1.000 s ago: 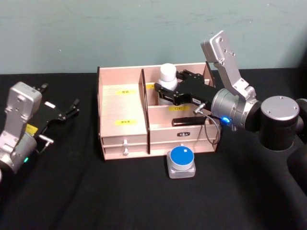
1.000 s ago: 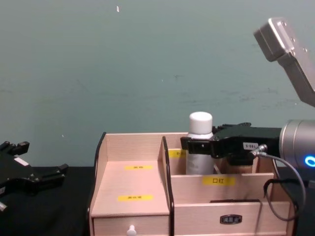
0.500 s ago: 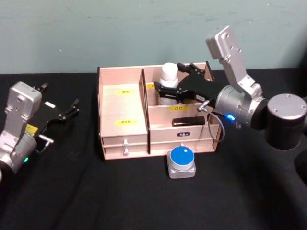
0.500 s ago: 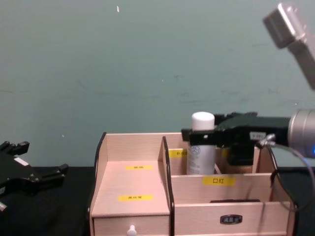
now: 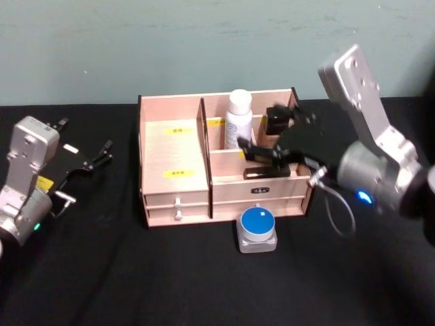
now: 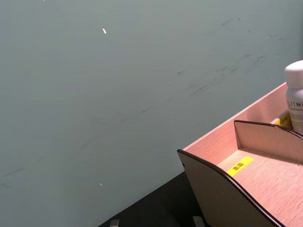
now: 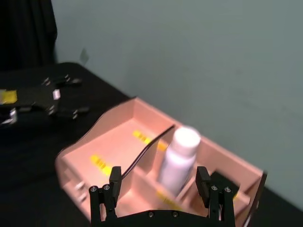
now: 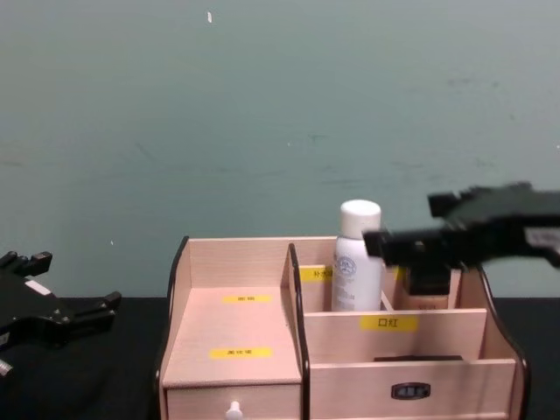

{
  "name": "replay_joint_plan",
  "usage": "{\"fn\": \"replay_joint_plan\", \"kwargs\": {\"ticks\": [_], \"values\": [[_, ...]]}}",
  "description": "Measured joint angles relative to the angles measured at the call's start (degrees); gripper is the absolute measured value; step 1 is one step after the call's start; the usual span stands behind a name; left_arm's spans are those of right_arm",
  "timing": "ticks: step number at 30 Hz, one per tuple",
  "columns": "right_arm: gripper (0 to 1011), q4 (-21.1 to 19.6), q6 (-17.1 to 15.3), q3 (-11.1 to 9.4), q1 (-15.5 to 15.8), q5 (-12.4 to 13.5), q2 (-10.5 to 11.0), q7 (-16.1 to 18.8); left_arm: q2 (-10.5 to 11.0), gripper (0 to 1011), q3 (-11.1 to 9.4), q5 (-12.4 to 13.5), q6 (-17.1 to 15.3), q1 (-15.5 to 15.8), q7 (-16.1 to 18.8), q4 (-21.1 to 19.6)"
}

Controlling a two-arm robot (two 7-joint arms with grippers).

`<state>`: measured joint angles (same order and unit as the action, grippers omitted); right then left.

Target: Pick up the facial cleanser and watermelon frost from the table and place them into the tiered storage box.

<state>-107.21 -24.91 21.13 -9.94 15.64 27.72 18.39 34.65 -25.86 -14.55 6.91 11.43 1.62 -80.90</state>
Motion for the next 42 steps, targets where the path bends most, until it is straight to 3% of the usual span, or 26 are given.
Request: {"fn": "replay_joint_plan", "kwargs": {"ticks": [1,4,11,20,28,33,42], "values": [[1002,0.0,0.0,0.0,0.0,0.0,0.0,0.0,0.0,1001,0.0,0.0,0.0,0.0,0.0,0.0],[1002,-5.9,-2.8,-1.7,5.8,0.3,1.6,-1.4,0.0,1001,0.0,0.0,0.0,0.0,0.0,0.0],[1003,-12.3,-4.1,-4.2,14.5,0.2,3.4,-2.9,0.0,1001,0.0,0.0,0.0,0.0,0.0,0.0],[1003,-14.2,-4.7,-5.4,21.4,-1.4,3.2,-4.4,0.0,1001,0.0,0.0,0.0,0.0,0.0,0.0],[1002,-10.9,-7.5,-4.4,21.9,-2.6,0.8,-5.5,0.0,1001,0.0,0.0,0.0,0.0,0.0,0.0],[1002,-8.1,-9.8,-3.2,20.1,-3.5,-1.4,-5.7,0.0,1001,0.0,0.0,0.0,0.0,0.0,0.0],[1003,-5.1,-10.8,-1.5,17.0,-5.0,-4.1,-5.1,0.0,1001,0.0,0.0,0.0,0.0,0.0,0.0]]}}
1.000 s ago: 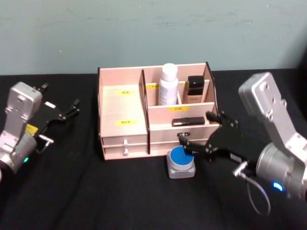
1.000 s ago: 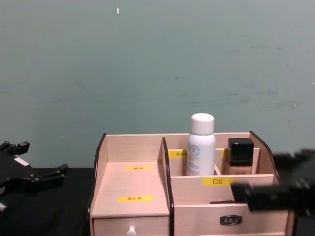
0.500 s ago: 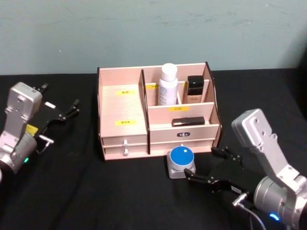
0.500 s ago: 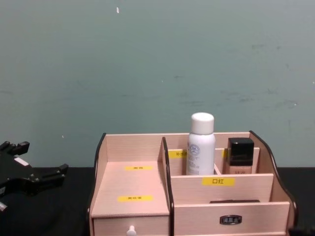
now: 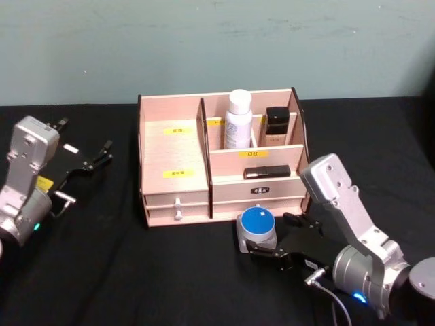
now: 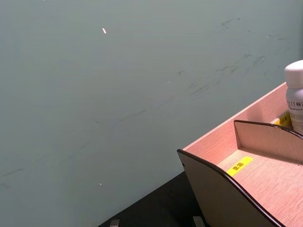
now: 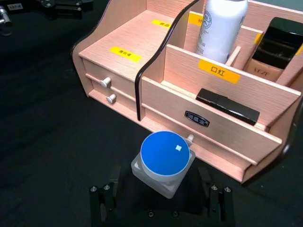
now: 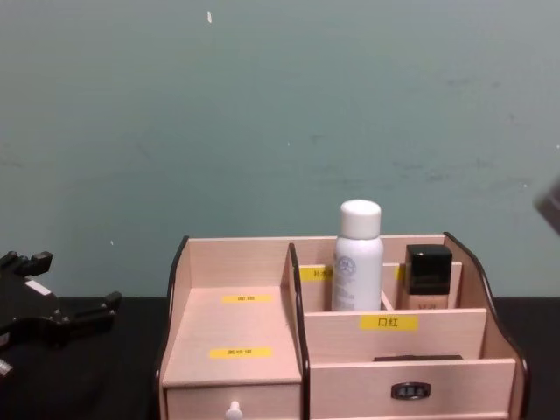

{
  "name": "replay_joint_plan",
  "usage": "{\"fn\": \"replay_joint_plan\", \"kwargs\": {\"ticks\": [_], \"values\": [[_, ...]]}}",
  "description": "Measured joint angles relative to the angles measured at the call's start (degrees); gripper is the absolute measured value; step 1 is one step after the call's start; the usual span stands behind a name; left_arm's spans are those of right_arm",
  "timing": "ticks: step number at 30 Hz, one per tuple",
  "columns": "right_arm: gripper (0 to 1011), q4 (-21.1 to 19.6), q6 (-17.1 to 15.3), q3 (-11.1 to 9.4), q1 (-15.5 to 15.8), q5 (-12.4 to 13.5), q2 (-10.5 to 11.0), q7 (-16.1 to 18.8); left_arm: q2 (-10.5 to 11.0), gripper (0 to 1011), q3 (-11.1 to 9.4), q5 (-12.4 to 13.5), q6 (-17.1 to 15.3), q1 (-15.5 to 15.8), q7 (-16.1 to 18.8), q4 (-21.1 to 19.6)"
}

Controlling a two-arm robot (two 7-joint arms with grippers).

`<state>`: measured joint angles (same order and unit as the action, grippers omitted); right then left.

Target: Pick up the facial cleanser and watermelon frost from the table and place them into the tiered storage box.

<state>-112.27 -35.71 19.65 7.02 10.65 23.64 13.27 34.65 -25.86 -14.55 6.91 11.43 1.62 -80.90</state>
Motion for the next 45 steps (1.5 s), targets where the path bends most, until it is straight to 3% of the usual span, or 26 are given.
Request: {"fn": "replay_joint_plan", "kwargs": {"ticks": [29,45], "values": [[1002,7.2,1.0,1.2,-4.9,-5.1,-4.8,2.6,0.0,1001,0.0,0.0,0.0,0.0,0.0,0.0],[1002,8.6,1.2,1.5,-5.6,-6.5,-5.6,3.4,0.0,1001,0.0,0.0,0.0,0.0,0.0,0.0]]}}
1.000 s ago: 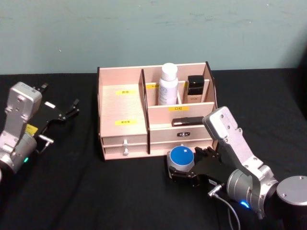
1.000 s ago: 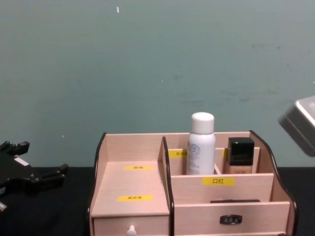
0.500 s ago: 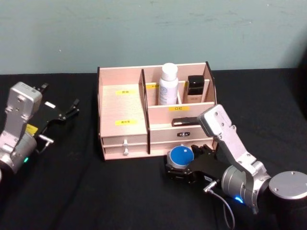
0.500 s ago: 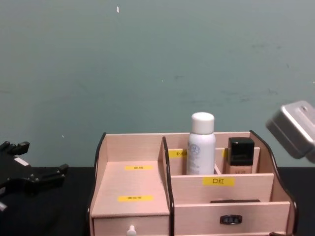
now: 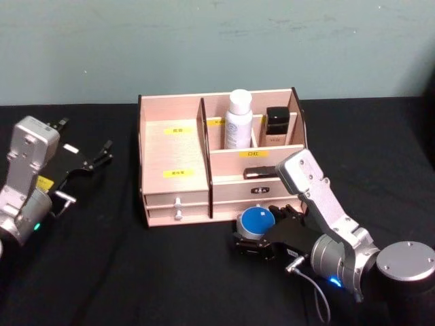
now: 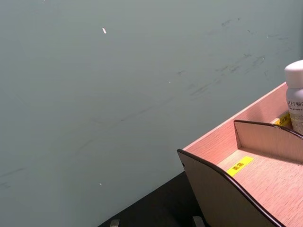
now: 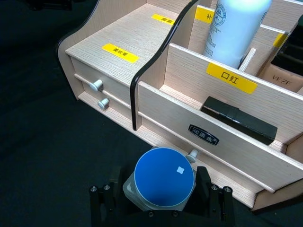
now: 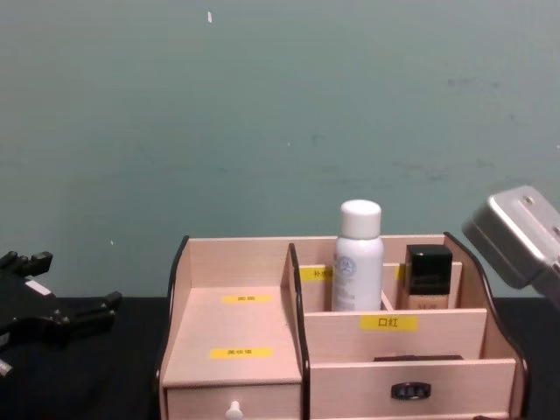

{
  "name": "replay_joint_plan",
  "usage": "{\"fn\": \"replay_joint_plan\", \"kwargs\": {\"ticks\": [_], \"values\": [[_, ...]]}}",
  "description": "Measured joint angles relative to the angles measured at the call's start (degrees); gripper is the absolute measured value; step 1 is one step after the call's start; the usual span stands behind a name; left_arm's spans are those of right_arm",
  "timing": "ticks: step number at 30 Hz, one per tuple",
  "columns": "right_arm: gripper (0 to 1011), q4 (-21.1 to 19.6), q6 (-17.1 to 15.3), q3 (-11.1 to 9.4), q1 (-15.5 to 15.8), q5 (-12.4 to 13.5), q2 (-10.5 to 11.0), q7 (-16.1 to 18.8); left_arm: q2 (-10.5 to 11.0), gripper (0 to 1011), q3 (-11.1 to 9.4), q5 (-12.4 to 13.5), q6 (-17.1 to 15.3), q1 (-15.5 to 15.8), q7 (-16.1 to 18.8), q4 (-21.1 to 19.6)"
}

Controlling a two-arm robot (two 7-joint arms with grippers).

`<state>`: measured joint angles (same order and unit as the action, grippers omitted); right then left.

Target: Pick up the facial cleanser and watermelon frost from the table and place them into the tiered storage box.

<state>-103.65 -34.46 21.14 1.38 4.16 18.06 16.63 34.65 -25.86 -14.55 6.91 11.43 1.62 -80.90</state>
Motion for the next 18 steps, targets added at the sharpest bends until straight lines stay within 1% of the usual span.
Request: {"fn": "replay_joint_plan", "kwargs": {"ticks": [4,5,7,11,13,14,15,18], "values": [[1000,-0.1,0.0,0.0,0.0,0.0,0.0,0.0,0.0,1001,0.0,0.0,0.0,0.0,0.0,0.0],[967,-0.1,0.0,0.0,0.0,0.0,0.0,0.0,0.0,1001,0.0,0.0,0.0,0.0,0.0,0.0],[941,-0.1,0.0,0.0,0.0,0.1,0.0,0.0,0.0,1001,0.0,0.0,0.0,0.0,0.0,0.0],[820,-0.1,0.0,-0.1,0.1,0.1,0.1,-0.1,0.0,1001,0.0,0.0,0.0,0.0,0.0,0.0],[787,-0.1,0.0,-0.1,0.1,0.1,0.1,-0.1,0.0,1001,0.0,0.0,0.0,0.0,0.0,0.0],[748,-0.2,0.0,-0.1,0.1,0.2,0.1,-0.1,0.0,1001,0.0,0.0,0.0,0.0,0.0,0.0],[730,-0.2,0.0,-0.1,0.1,0.2,0.1,-0.1,0.0,1001,0.0,0.0,0.0,0.0,0.0,0.0],[728,-0.2,0.0,-0.1,0.1,0.2,0.1,-0.1,0.0,1001,0.0,0.0,0.0,0.0,0.0,0.0]]}}
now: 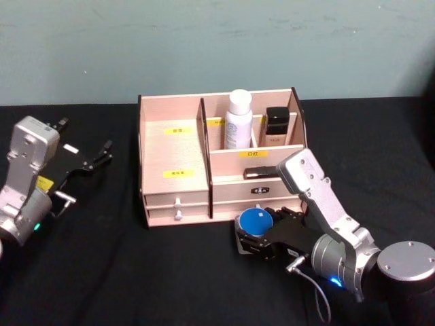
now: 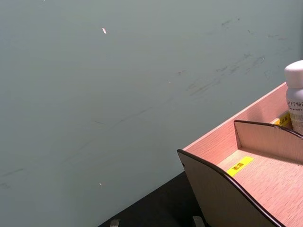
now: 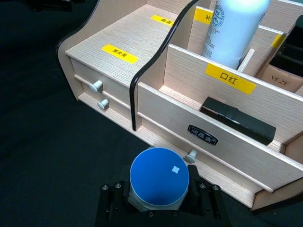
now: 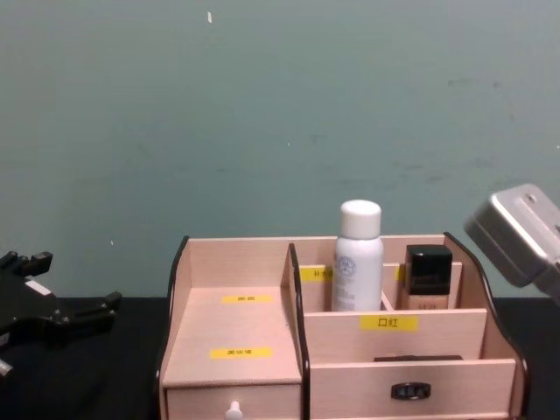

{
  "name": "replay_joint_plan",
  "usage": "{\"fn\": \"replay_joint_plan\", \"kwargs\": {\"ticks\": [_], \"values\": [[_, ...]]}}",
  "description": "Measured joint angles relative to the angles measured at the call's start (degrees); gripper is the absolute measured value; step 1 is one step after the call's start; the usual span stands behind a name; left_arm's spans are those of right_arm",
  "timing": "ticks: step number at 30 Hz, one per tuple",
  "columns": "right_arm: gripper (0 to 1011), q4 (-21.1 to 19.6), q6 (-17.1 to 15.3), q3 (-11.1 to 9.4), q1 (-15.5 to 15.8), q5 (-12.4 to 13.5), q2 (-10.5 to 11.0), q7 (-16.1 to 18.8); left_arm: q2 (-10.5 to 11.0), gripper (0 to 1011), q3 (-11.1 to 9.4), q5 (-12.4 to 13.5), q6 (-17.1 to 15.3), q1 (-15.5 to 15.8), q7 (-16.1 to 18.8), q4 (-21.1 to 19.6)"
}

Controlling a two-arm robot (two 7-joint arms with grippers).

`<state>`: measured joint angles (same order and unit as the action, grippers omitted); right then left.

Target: Pick up the facial cleanser and watermelon frost from the table and place them into the tiered storage box.

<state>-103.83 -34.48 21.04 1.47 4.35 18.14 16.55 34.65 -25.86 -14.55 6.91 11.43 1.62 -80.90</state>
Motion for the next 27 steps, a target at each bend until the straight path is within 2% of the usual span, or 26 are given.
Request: {"fn": "replay_joint_plan", "kwargs": {"ticks": [27], "values": [[728,0.0,0.0,0.0,0.0,0.1,0.0,0.0,0.0,1001,0.0,0.0,0.0,0.0,0.0,0.0]]}}
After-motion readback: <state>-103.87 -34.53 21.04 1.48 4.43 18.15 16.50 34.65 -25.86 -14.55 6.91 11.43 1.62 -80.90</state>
